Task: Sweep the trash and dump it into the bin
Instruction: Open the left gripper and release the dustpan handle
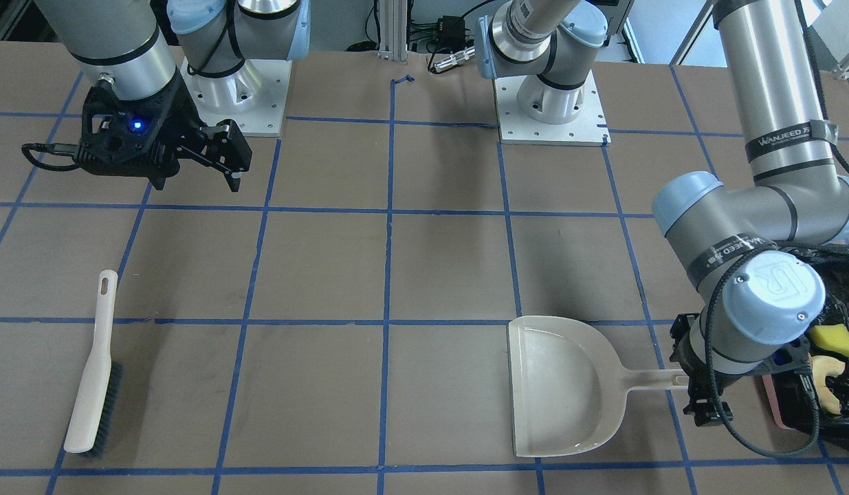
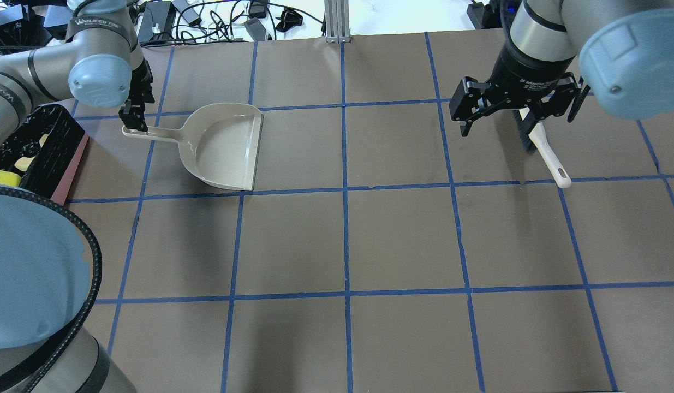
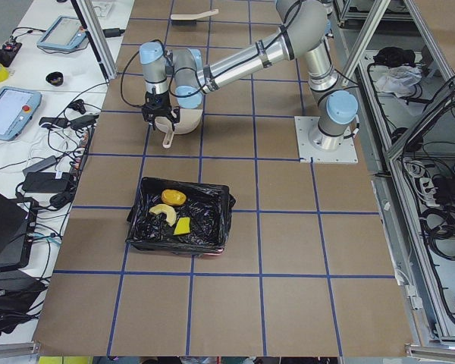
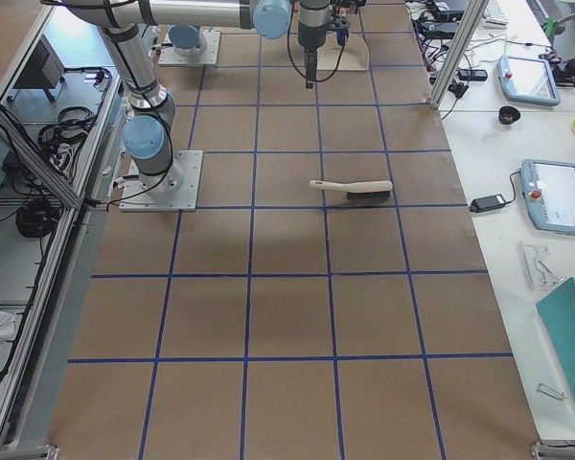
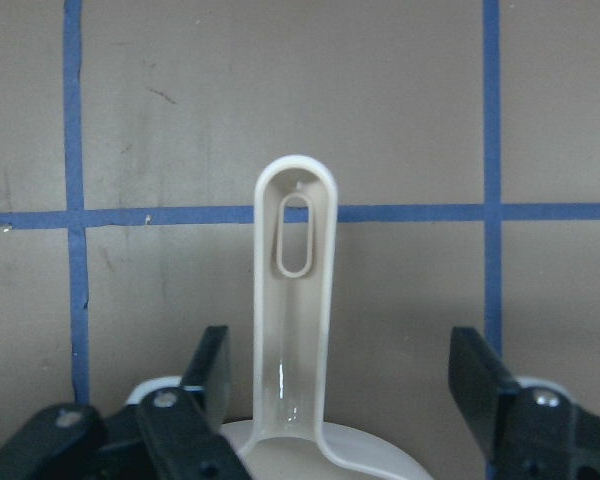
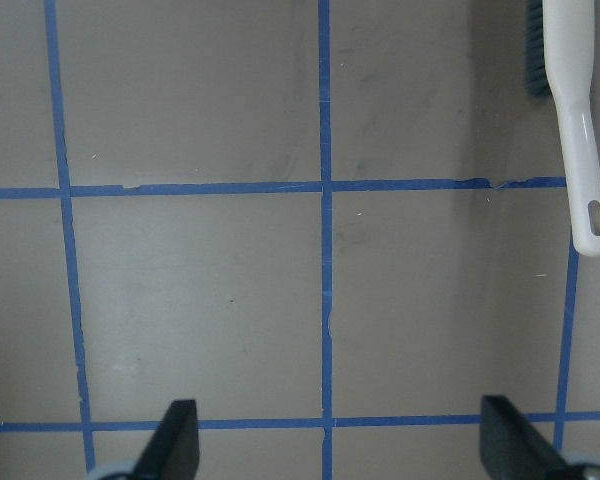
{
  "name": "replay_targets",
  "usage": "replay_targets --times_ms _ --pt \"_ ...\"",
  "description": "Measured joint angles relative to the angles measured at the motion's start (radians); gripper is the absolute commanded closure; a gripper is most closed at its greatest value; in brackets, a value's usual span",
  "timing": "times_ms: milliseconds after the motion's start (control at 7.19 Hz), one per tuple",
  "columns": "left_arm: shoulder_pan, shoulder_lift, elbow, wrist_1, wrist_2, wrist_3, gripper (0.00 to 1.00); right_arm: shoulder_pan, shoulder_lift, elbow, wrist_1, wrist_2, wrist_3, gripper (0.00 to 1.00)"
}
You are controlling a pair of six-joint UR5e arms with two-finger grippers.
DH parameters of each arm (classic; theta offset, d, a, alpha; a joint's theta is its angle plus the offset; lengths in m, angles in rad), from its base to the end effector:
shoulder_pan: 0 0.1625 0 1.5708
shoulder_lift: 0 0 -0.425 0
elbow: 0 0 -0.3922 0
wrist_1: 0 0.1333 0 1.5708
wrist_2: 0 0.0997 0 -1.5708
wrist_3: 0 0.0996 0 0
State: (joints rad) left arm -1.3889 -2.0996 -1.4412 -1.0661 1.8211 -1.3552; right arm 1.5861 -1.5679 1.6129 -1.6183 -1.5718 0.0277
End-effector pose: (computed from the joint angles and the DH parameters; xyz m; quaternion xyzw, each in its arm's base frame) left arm 0.0171 -0.6934 0.2915 -0.6934 0.7077 -0.1126 0.0749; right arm 0.1407 -0.4909 0.4705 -0.0062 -1.0000 0.0013 0.0005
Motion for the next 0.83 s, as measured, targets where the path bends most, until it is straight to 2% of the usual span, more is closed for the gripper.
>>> replay_targets --times_ms 417,834 --pt "0.027 0.027 0.034 0.12 0.028 0.171 0.0 0.0 0.001 -0.001 0.0 0.0 0.0 0.0" --pt "0.016 0.089 0.063 0.113 -0.012 0.503 0.0 0.0 0.001 -0.001 0.0 0.001 0.001 0.0"
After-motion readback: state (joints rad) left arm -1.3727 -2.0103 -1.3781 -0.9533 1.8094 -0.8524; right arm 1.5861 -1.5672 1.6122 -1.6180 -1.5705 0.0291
